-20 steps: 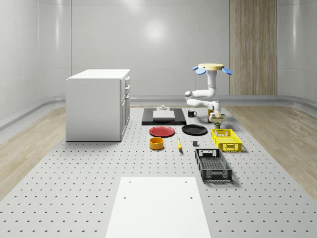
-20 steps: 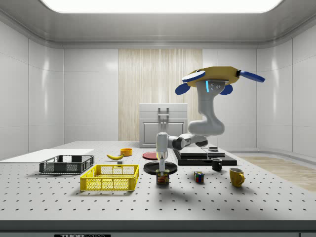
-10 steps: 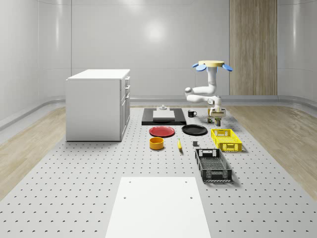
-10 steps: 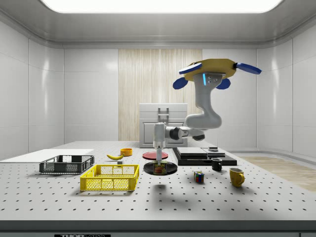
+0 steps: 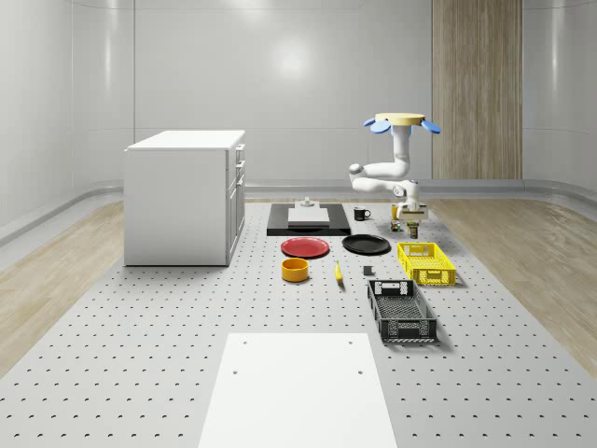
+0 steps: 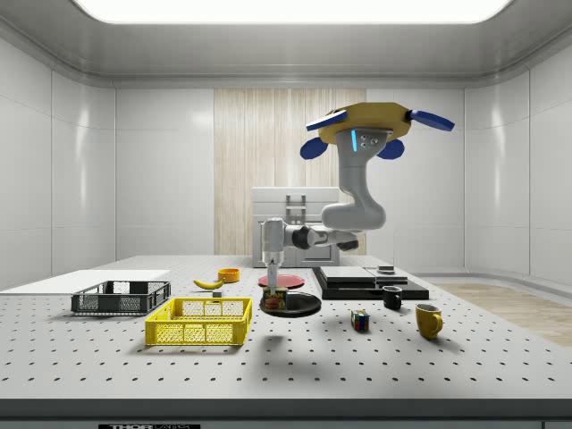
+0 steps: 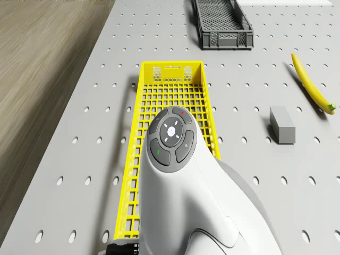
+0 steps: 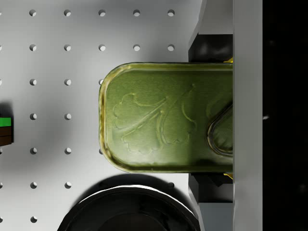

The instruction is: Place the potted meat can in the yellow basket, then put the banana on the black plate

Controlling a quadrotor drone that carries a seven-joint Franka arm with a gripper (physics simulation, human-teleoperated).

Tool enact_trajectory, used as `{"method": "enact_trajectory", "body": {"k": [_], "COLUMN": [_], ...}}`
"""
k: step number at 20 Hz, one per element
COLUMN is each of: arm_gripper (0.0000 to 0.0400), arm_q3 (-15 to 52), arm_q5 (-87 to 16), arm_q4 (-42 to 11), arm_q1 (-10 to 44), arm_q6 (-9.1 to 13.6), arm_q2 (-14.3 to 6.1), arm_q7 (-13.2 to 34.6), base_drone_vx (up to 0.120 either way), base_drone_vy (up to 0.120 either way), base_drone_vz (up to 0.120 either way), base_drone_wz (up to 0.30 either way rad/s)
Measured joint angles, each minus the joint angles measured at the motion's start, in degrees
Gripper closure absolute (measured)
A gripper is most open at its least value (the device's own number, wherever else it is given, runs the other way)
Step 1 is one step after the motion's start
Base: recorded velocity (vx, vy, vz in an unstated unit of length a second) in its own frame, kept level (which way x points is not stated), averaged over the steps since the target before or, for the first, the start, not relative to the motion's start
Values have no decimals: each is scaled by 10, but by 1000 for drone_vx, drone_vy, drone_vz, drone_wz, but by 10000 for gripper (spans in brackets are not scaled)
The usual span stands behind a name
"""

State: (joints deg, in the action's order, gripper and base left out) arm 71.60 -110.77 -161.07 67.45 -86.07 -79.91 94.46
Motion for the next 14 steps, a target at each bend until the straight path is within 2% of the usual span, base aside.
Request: {"method": "enact_trajectory", "body": {"k": [14], "arm_gripper": [109], "arm_q3": [3], "arm_q5": [6], "arm_q4": [1], "arm_q1": [4], "arm_q6": [-10], "arm_q2": [-11], "arm_q7": [3], "base_drone_vx": [120], "base_drone_vy": [0], "base_drone_vz": [0], "base_drone_wz": [0]}}
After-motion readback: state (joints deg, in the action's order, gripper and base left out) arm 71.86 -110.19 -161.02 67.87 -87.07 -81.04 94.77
